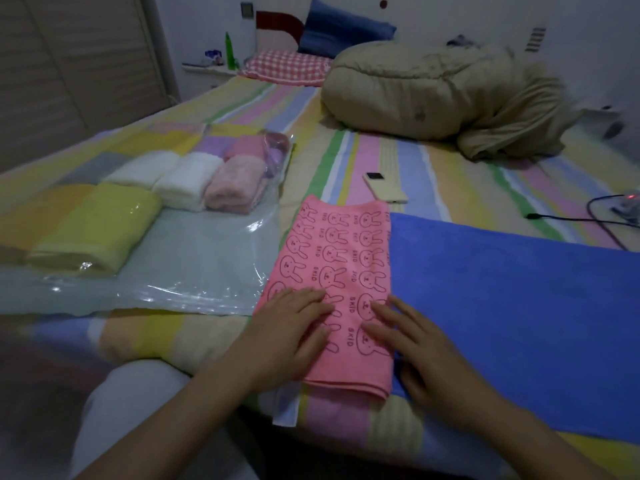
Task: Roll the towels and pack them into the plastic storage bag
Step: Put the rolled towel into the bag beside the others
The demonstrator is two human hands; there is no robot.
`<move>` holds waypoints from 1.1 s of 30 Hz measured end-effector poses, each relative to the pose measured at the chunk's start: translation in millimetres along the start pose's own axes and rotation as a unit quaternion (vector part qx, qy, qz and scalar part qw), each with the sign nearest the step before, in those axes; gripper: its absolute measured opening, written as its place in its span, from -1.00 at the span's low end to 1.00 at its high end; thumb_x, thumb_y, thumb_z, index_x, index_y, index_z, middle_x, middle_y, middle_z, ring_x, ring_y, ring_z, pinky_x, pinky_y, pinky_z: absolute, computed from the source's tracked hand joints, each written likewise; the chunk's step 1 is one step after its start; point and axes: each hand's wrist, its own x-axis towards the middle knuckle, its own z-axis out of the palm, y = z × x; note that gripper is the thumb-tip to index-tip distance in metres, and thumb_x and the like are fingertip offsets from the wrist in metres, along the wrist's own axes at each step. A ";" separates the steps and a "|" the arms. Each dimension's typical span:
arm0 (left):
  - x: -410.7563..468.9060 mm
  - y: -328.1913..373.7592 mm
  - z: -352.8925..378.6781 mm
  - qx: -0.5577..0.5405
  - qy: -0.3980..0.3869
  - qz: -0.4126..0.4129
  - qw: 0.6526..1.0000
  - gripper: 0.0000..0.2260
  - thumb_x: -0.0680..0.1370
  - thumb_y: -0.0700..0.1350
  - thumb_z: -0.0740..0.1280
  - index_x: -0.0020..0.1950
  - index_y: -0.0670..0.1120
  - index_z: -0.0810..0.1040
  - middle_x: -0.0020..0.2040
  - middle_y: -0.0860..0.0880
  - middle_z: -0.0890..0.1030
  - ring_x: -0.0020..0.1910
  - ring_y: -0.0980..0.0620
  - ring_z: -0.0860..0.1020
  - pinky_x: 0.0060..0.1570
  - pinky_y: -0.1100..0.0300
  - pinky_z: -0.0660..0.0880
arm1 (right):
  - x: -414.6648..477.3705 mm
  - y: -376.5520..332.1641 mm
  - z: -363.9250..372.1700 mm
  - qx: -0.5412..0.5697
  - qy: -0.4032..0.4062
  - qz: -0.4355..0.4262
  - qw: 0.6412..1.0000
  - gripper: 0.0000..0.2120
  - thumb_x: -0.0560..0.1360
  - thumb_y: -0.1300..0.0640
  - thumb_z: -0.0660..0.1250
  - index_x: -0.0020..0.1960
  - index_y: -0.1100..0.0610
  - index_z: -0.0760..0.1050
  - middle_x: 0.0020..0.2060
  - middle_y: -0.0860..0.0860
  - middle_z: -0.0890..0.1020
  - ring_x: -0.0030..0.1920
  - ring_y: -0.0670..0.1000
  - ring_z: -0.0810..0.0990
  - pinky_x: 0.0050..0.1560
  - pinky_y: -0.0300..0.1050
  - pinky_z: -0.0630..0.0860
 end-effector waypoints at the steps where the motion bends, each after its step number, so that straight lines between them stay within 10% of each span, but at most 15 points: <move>1: -2.6 5.2 -1.6 -0.007 0.016 0.016 1.000 -0.50 0.55 0.25 0.04 0.36 0.05 0.47 0.41 0.06 0.43 0.37 0.09 0.37 0.39 0.01 0.29 | -0.2 0.6 0.9 -0.027 0.006 -0.030 0.999 -0.51 0.46 0.15 0.15 0.38 0.02 0.43 0.44 0.01 0.36 0.47 0.09 0.27 0.42 0.05 0.27; 7: -20.1 24.9 8.2 0.014 -0.016 0.018 1.000 -0.23 0.35 0.51 0.13 0.43 0.11 0.34 0.50 0.12 0.28 0.50 0.11 0.18 0.51 0.00 0.04 | 6.7 -0.4 6.1 0.002 0.037 -0.064 0.997 -0.65 0.53 0.08 0.22 0.31 0.04 0.50 0.33 -0.06 0.50 0.42 -0.02 0.36 0.39 0.01 0.30; 13: -15.3 29.7 1.2 -0.014 0.149 -0.045 0.988 -0.45 0.18 -0.17 0.29 0.19 0.00 0.54 0.10 0.02 0.63 0.00 -0.07 0.61 -0.02 0.09 0.56 | 21.1 -5.7 -23.1 0.111 0.057 0.030 0.992 -0.58 0.54 0.02 0.03 0.31 -0.01 0.49 0.31 -0.11 0.51 0.31 -0.12 0.44 0.29 -0.34 0.31; 18: -22.7 25.9 -40.6 -0.083 0.246 -0.068 0.963 -0.79 0.39 -0.06 0.30 0.00 0.04 0.57 -0.10 0.11 0.63 -0.15 0.04 0.59 -0.18 0.15 0.49 | 24.6 5.4 -60.1 0.144 0.085 0.039 0.985 -0.74 0.55 0.09 0.10 0.12 -0.15 0.46 -0.08 -0.24 0.60 -0.10 -0.15 0.58 -0.10 -0.24 0.46; 25: -9.9 35.8 -56.3 -0.355 0.212 -0.024 0.910 -0.80 0.43 0.06 0.31 -0.01 0.27 0.63 -0.09 0.23 0.68 -0.09 0.30 0.60 -0.07 0.37 0.52 | 11.2 4.1 -75.9 0.306 0.157 0.121 0.931 -0.73 0.48 0.21 0.17 -0.22 -0.06 0.57 -0.34 -0.33 0.58 -0.29 -0.33 0.50 -0.23 -0.46 0.42; 29: 9.3 18.3 -22.2 -0.269 0.155 -0.183 0.933 -0.53 0.39 0.27 0.22 -0.08 -0.10 0.64 -0.21 -0.08 0.68 -0.21 -0.01 0.62 -0.17 0.01 0.55 | 10.5 9.5 -39.3 0.333 0.133 0.284 0.889 -0.78 0.59 0.13 0.27 -0.21 0.10 0.56 -0.34 -0.11 0.61 -0.28 -0.14 0.52 -0.20 -0.13 0.49; 33: 25.6 7.0 5.1 -0.153 0.086 -0.294 0.940 -0.66 0.56 0.10 0.27 -0.07 -0.17 0.62 -0.12 -0.17 0.66 -0.10 -0.16 0.59 -0.16 0.07 0.46 | 19.0 19.2 -6.3 0.280 0.109 0.399 0.866 -0.66 0.56 -0.09 0.24 -0.26 0.12 0.49 -0.35 -0.06 0.61 -0.27 0.01 0.57 -0.18 -0.04 0.49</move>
